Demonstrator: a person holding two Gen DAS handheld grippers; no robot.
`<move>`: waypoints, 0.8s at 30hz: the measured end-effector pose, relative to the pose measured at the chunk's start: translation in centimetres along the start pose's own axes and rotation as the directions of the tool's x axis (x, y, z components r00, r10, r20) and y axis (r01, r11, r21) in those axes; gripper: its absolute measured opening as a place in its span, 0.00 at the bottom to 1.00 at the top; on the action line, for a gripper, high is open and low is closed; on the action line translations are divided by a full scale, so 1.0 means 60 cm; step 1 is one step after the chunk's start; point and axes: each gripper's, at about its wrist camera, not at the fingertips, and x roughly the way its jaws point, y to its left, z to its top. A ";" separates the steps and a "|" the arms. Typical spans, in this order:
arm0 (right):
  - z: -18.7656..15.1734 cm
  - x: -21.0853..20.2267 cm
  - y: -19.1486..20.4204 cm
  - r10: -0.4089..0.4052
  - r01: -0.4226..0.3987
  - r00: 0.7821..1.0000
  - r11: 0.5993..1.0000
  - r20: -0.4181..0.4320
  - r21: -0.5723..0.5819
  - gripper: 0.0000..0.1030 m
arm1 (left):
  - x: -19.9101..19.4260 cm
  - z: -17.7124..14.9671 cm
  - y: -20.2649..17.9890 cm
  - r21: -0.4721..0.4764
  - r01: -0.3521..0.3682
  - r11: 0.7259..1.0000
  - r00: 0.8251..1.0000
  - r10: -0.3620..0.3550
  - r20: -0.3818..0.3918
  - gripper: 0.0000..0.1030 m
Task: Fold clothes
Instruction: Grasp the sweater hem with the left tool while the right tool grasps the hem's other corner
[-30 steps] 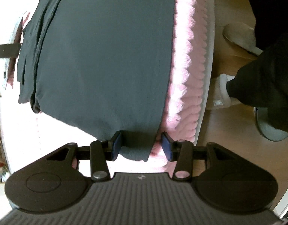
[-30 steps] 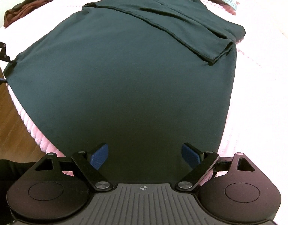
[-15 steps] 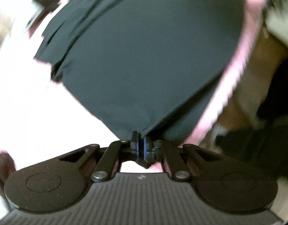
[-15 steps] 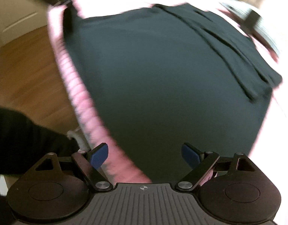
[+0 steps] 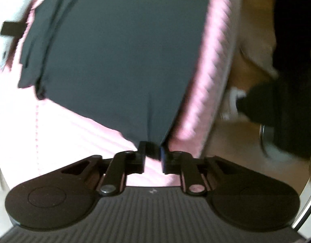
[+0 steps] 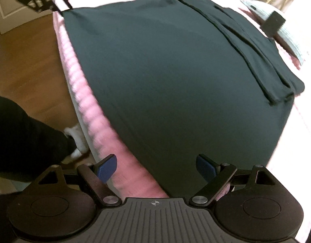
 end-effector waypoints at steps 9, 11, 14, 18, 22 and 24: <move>0.010 0.005 -0.013 0.005 -0.005 1.000 1.000 -0.012 -0.004 0.85 | 0.018 -0.022 -0.070 0.131 -0.170 0.977 0.985 0.167 0.034 0.35; 0.016 0.006 -0.013 0.003 -0.003 1.000 1.000 -0.008 -0.002 0.85 | 0.028 -0.036 -0.082 0.181 -0.218 0.959 0.976 0.210 0.067 0.37; 0.024 0.007 -0.017 -0.004 0.004 1.000 1.000 -0.002 0.010 0.85 | 0.047 -0.043 -0.092 0.262 -0.290 0.920 0.956 0.263 0.133 0.39; 0.032 0.004 -0.027 -0.018 0.018 1.000 1.000 0.004 0.018 0.85 | 0.059 -0.055 -0.104 0.369 -0.322 0.872 0.943 0.261 0.208 0.38; 0.021 -0.001 -0.024 -0.031 0.031 0.999 0.999 -0.007 0.006 0.85 | 0.042 -0.060 -0.076 0.331 -0.238 0.913 0.955 0.158 0.252 0.12; 0.015 -0.003 -0.022 -0.037 0.037 0.999 0.999 -0.014 -0.001 0.85 | 0.027 -0.057 -0.053 0.287 -0.211 0.934 0.955 0.134 0.266 0.09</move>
